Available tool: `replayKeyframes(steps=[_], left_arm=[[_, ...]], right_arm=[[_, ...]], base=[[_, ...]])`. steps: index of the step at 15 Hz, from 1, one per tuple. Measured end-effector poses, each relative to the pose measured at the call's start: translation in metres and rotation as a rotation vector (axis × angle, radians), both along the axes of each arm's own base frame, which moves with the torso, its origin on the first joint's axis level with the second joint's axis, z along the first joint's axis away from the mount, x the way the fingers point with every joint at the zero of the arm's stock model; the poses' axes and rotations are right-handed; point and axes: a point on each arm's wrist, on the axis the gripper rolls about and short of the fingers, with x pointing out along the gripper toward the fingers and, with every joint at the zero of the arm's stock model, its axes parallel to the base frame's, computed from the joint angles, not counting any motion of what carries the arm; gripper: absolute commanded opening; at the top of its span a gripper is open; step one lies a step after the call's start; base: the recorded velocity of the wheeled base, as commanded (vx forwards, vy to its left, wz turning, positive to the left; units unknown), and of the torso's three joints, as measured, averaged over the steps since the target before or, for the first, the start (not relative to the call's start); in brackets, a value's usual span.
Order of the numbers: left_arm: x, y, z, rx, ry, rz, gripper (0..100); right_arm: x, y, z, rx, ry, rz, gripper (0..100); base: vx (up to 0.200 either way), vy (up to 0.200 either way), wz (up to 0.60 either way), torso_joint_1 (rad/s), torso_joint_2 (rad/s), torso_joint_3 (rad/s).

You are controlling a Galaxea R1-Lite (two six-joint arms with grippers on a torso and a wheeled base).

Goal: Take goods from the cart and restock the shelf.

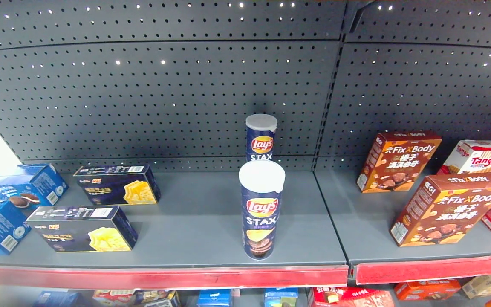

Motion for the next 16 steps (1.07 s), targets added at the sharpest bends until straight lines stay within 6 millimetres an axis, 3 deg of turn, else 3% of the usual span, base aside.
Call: replayKeyframes(steps=[5,7,10,12,14,16], left_arm=[[0.0,0.0,0.002,0.08,-0.014,-0.01,100],[-0.004,0.0,0.015,0.094,-0.045,-0.014,100],[-0.012,-0.001,0.069,0.108,-0.117,-0.09,100],[-0.004,0.0,0.11,0.111,-0.113,-0.172,100],[0.023,-0.003,0.157,0.115,-0.077,-0.275,100],[0.066,-0.014,0.195,0.118,-0.053,-0.37,100]], right_arm=[[0.0,0.0,0.0,0.0,0.0,0.0,100],[0.0,0.0,0.0,0.0,0.0,0.0,100],[0.0,0.0,0.0,0.0,0.0,0.0,100],[0.0,0.0,0.0,0.0,0.0,0.0,100],[0.0,0.0,0.0,0.0,0.0,0.0,100],[0.0,0.0,0.0,0.0,0.0,0.0,100]], base=[[0.0,0.0,0.0,0.0,0.0,0.0],[0.0,0.0,0.0,0.0,0.0,0.0],[0.0,0.0,0.0,0.0,0.0,0.0],[0.0,0.0,0.0,0.0,0.0,0.0],[0.0,0.0,0.0,0.0,0.0,0.0],[0.0,0.0,0.0,0.0,0.0,0.0]])
